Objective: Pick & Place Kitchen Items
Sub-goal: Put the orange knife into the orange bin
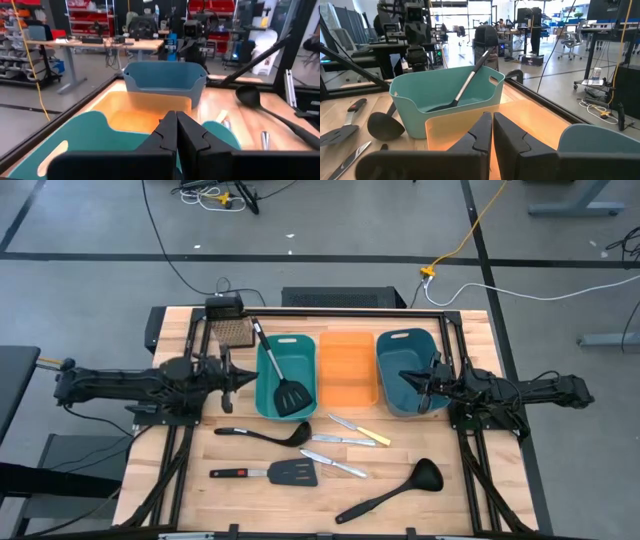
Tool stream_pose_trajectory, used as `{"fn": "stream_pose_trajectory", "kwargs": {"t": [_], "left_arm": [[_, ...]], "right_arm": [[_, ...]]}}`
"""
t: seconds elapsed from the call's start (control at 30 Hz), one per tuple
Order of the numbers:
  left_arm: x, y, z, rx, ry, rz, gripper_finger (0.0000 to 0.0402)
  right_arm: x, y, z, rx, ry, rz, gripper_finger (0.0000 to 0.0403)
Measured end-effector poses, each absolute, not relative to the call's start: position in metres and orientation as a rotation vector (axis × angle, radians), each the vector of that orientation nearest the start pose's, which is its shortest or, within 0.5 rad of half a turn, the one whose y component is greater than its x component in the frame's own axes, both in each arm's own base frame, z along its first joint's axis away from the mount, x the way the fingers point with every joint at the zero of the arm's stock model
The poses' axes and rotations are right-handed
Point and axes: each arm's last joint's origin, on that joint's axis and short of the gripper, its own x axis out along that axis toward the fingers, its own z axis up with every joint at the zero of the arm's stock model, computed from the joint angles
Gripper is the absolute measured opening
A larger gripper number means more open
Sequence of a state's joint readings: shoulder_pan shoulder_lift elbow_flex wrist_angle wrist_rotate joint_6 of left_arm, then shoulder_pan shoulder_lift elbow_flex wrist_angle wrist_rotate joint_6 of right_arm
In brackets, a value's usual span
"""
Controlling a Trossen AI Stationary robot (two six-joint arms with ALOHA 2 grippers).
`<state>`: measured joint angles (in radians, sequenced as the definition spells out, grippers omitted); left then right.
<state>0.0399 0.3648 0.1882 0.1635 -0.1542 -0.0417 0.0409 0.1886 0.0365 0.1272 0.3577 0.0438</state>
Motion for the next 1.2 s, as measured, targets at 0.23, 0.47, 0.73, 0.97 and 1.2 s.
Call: {"fn": "stream_pose_trajectory", "kwargs": {"t": [0.23,0.47,0.73,0.97,1.2], "left_arm": [[0.119,0.008,0.19,-0.058,-0.018,0.179,0.0001],[0.118,0.004,0.176,-0.063,-0.058,0.138,0.0001],[0.118,0.004,0.175,-0.064,-0.065,0.144,0.0002],[0.118,0.004,0.172,-0.069,-0.037,0.145,0.0007],[0.118,0.004,0.171,-0.069,-0.035,0.145,0.0008]], "right_arm": [[0.107,-0.006,0.173,0.039,0.018,-0.318,0.0027],[0.107,-0.006,0.173,0.039,0.018,-0.318,0.0027],[0.107,-0.006,0.173,0.039,0.018,-0.318,0.0027],[0.107,-0.006,0.175,0.064,-0.011,-0.309,0.0027],[0.112,-0.001,0.192,0.095,-0.088,-0.185,0.0027]]}}
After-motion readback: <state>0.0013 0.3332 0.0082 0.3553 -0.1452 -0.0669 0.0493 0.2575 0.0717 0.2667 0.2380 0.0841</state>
